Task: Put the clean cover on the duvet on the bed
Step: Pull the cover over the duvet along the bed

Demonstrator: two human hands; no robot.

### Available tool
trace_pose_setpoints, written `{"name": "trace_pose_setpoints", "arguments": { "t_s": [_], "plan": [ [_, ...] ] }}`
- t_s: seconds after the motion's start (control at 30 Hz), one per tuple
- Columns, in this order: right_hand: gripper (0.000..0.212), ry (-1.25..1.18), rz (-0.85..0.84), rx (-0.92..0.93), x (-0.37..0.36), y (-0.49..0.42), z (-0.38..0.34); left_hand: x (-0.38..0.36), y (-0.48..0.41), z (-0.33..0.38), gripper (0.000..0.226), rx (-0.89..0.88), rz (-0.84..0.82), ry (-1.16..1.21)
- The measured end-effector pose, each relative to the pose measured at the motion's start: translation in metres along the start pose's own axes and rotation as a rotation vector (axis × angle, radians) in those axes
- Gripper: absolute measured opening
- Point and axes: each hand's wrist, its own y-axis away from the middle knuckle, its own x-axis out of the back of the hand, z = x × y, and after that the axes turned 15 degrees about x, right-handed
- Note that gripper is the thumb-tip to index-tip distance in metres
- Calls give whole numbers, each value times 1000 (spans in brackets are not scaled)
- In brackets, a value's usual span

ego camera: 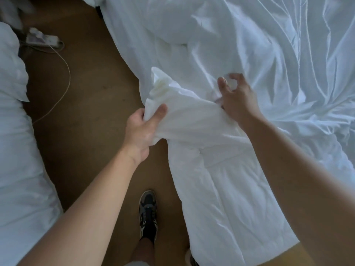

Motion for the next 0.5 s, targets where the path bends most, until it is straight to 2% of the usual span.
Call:
{"name": "trace_pose_setpoints", "arguments": {
  "t_s": [0.07,0.13,0.17,0.27,0.4,0.43,0.5],
  "plan": [
    [70,-16,26,-116,-10,-7,2,8,5,-17,61,79,-59,64],
    [93,79,-36,-199,-20,-19,2,11,10,-34,56,113,-58,122],
    [98,133,-87,-211,-25,-25,1,11,11,-42,52,130,-50,163],
    [75,182,-174,-250,-38,-40,0,13,11,-59,49,207,2,267],
    [41,194,-254,-299,-52,-53,7,13,2,-68,43,244,48,272],
    [35,186,-267,-303,-55,-55,8,12,1,-69,42,242,59,257],
    [40,172,-255,-267,-58,-57,8,12,-2,-71,41,245,93,219]
  ]
}}
